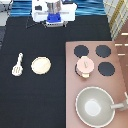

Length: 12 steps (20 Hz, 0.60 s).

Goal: Take the lid off the pot, put the pot on the plate, and use the tool to push the pot to the front of the table.

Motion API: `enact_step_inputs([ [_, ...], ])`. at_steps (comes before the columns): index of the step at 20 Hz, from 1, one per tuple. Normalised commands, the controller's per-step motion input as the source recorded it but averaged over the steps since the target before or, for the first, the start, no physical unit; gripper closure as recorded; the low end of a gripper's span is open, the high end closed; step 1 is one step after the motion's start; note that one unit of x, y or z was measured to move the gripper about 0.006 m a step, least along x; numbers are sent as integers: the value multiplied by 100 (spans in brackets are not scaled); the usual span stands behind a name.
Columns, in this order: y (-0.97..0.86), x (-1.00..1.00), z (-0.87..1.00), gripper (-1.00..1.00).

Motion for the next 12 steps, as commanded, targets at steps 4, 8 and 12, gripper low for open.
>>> enact_step_inputs([
  [4, 7, 18, 11, -100],
  [8, 44, 76, 54, -100],
  [12, 49, 95, 65, -100],
])
